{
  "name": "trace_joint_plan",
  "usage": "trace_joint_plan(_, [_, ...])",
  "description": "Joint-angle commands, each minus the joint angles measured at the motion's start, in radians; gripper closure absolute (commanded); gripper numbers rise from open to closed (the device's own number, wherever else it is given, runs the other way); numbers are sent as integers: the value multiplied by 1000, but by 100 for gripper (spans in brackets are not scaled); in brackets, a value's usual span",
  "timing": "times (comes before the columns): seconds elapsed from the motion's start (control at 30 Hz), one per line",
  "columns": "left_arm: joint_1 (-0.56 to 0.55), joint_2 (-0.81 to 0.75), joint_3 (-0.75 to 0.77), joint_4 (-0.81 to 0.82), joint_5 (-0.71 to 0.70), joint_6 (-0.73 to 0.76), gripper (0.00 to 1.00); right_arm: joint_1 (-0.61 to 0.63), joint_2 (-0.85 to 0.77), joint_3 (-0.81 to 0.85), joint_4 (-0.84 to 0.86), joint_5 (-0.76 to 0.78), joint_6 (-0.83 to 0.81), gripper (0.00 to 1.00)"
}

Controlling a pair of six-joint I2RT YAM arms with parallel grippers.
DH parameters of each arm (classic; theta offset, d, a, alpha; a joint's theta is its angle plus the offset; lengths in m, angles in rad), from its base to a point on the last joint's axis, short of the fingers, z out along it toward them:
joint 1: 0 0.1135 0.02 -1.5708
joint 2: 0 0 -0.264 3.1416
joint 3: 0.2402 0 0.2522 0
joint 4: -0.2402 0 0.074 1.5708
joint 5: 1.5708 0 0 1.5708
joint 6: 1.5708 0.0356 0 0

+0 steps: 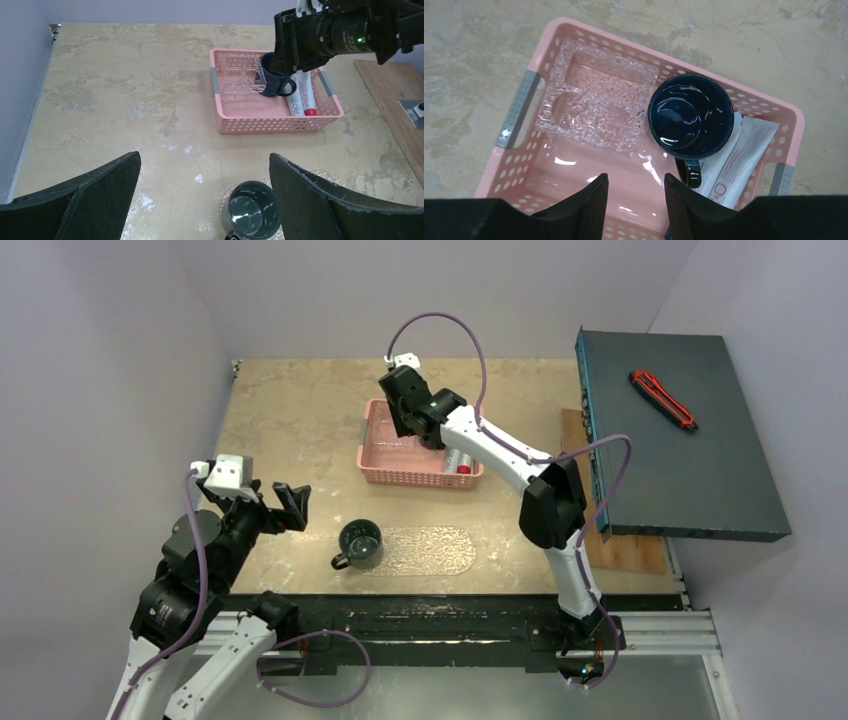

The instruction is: Prepare toiletry sets of a toothbrush and toothpaste on the tray

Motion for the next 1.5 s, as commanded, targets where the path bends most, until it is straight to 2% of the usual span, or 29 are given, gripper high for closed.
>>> trace_joint_plan(0.0, [3,17,17,23,17,-1,0,-36,44,68,-25,16,8,53])
trace_joint_plan(0.6, [4,26,21,24,29,5,0,-83,194,171,-22,-13,-114,53])
trace_joint_plan(1.2, [15,41,22,23,49,6,0,-85,260,171,-39,-20,-184,59])
trace_joint_plan(1.47, [25,47,22,25,63,3,0,-84,227,122,-29,-9,-203,62])
